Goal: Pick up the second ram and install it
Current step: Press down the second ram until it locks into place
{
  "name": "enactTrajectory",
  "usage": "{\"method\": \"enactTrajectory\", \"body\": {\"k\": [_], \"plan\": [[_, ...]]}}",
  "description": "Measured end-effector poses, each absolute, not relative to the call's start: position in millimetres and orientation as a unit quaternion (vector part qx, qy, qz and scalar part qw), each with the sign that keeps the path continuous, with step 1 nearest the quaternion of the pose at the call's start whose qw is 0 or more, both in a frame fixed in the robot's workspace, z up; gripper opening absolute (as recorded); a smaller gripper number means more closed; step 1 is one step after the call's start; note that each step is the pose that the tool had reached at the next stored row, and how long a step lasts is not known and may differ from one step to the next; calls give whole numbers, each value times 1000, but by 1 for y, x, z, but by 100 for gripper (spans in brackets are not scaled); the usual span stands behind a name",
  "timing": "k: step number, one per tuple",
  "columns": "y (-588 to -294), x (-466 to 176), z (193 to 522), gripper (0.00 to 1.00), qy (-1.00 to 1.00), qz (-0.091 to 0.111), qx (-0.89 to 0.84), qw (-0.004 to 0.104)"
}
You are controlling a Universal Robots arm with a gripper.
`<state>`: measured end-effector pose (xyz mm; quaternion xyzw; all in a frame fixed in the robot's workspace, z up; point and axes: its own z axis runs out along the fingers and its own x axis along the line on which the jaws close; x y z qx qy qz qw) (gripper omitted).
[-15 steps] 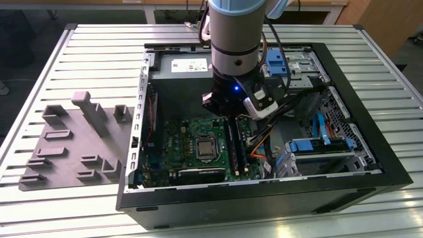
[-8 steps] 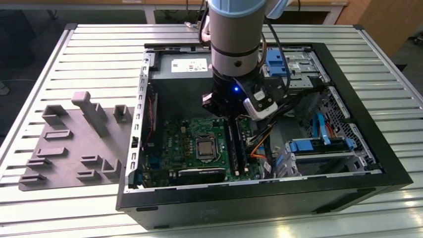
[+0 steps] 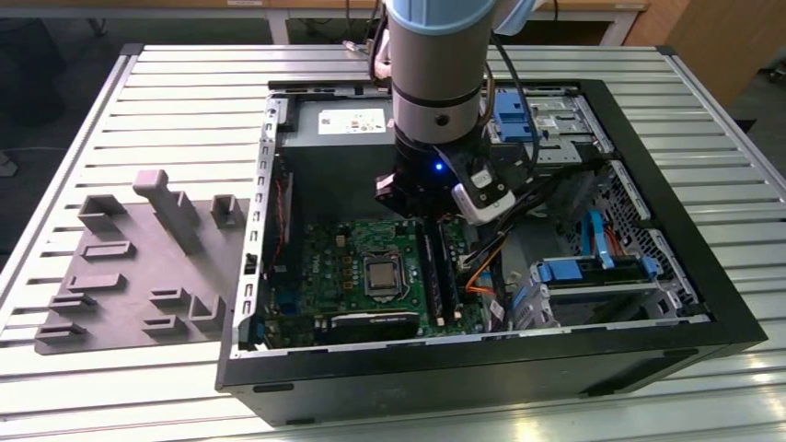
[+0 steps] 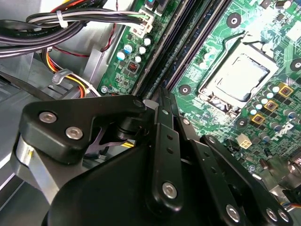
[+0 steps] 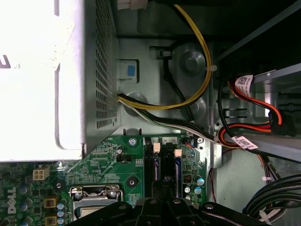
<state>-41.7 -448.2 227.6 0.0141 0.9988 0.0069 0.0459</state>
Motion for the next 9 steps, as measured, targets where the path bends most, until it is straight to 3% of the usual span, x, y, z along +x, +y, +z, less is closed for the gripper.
{"method": "enactTrajectory", "body": {"k": [9], "plan": [[-448, -42, 225, 11, 999, 7, 14, 46]]}}
